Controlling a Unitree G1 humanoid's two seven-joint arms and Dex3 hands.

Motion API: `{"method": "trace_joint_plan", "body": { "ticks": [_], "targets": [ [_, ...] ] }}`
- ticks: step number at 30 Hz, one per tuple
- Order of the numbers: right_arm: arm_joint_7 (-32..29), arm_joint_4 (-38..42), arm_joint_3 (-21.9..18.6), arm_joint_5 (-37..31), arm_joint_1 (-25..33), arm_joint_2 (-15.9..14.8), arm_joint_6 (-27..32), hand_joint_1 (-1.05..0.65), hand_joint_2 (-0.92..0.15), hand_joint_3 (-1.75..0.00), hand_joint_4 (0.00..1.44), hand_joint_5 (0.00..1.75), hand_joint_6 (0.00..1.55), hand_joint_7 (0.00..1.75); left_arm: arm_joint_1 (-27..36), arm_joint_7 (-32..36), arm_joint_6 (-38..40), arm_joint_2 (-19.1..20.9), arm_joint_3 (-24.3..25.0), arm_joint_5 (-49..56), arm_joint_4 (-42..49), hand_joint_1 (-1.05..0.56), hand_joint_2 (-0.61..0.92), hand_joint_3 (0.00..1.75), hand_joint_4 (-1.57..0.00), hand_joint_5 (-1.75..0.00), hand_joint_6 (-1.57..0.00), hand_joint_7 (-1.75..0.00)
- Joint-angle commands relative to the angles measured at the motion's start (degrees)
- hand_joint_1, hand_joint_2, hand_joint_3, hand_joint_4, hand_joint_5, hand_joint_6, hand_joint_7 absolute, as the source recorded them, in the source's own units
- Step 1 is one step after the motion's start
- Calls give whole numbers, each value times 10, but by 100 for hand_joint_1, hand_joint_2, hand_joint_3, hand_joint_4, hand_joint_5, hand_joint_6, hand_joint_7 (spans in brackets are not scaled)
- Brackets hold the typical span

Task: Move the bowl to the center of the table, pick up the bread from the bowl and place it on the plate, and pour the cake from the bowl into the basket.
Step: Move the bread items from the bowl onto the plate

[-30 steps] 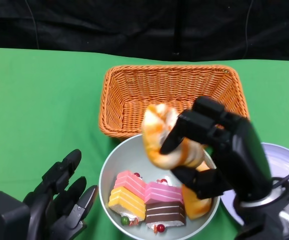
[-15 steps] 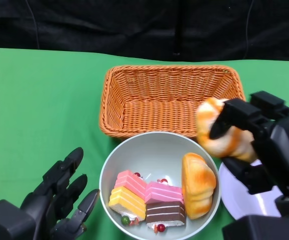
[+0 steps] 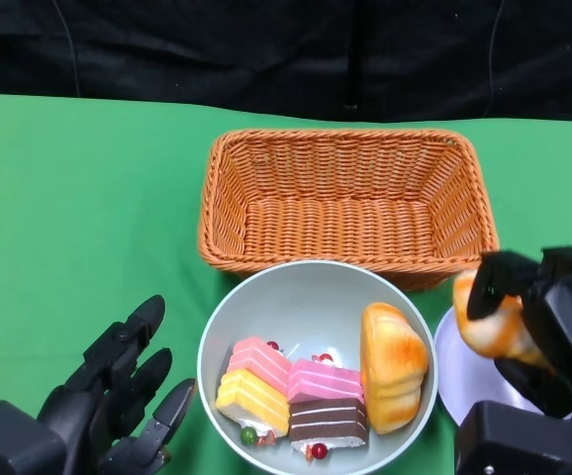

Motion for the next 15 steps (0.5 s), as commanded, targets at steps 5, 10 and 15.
{"method": "trace_joint_plan", "body": {
  "ticks": [5,10,15],
  "targets": [
    [85,18,11,-2,-11,-10,90,-15,-59,-68,72,162,93,32,2,2,9,2,0,6,-8,-64,92,45,-19,-19,-20,-1],
    [196,-14,36,-36,-17,-15,181,-38,-87,-17,52,120,40,1,2,0,9,3,1,5,-9,-64,92,45,-19,-20,-20,-1],
    [242,-40,56,-73,-21,-8,245,-57,-92,-19,87,114,16,0,3,0,9,3,1,6,-9,-64,92,44,-18,-20,-19,-1]
  ]
}}
